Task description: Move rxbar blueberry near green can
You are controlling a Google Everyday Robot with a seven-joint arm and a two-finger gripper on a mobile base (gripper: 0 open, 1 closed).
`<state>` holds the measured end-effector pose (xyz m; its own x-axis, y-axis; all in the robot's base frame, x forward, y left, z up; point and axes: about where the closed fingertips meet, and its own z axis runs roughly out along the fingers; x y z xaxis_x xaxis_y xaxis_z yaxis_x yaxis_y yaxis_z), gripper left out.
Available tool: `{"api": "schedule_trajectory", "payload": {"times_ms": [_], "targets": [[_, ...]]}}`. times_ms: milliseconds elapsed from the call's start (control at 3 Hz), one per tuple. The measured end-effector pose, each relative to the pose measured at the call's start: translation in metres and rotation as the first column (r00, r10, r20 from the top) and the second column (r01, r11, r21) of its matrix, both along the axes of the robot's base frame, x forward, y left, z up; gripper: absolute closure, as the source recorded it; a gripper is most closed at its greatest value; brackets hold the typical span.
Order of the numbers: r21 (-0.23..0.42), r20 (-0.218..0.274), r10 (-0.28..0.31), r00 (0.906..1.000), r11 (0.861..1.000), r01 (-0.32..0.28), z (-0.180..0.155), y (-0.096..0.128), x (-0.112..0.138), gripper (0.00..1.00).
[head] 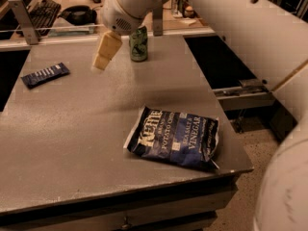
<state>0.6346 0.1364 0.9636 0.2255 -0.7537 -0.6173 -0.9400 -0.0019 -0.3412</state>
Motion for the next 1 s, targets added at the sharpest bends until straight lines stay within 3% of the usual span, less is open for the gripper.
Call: {"api": "schedule_trajectory", "payload": {"times_ms": [333, 667, 1000], "targets": [[0.049, -0.035, 0.004, 0.9994, 0.999, -0.002, -0.017, 0.040, 0.029, 0.00], [0.079, -0.105, 0.008, 0.9944, 0.997, 0.000, -0.046, 0.083, 0.048, 0.00], [0.095, -0.164, 0.032, 0.9859, 0.995, -0.016, -0.071, 0.122, 0.050, 0.00]]}}
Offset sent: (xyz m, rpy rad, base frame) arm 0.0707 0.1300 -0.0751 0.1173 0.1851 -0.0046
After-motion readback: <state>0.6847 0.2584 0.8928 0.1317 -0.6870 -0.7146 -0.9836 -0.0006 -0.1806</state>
